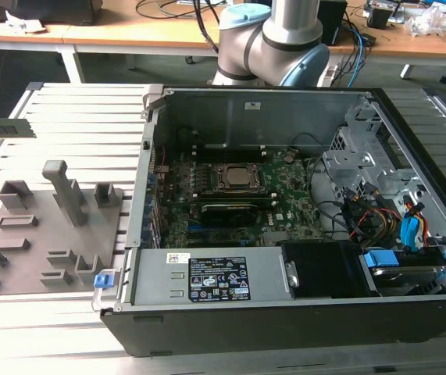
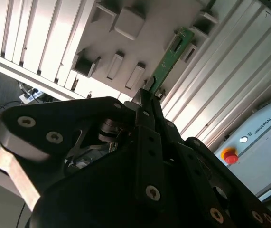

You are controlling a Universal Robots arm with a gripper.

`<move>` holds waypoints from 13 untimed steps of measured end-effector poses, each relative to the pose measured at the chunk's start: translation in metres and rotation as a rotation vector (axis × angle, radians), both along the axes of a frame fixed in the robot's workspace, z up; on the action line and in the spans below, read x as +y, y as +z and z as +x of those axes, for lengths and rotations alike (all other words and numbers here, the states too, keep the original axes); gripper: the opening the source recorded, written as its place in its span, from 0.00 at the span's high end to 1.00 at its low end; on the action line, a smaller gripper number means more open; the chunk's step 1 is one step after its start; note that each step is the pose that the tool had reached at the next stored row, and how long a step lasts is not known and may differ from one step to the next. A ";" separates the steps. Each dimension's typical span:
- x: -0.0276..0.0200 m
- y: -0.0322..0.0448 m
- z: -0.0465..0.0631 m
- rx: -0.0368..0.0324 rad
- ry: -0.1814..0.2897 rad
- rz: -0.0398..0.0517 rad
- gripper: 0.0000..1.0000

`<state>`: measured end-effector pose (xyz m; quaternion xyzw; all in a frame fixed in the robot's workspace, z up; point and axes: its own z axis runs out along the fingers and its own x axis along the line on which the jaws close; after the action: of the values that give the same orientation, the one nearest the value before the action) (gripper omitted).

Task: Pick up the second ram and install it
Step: 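Pick up the second ram and move it above second insertion slot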

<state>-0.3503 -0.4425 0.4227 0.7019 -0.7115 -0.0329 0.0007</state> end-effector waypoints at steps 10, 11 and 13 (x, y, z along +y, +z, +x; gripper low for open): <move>0.0004 -0.0001 0.050 -0.0001 0.000 0.0001 0.86; 0.0004 0.0000 0.052 0.0001 0.000 0.0000 0.86; 0.0004 0.0000 0.057 0.0000 0.000 0.0000 0.86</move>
<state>-0.2937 -0.4421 0.4227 0.7019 -0.7115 -0.0329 0.0007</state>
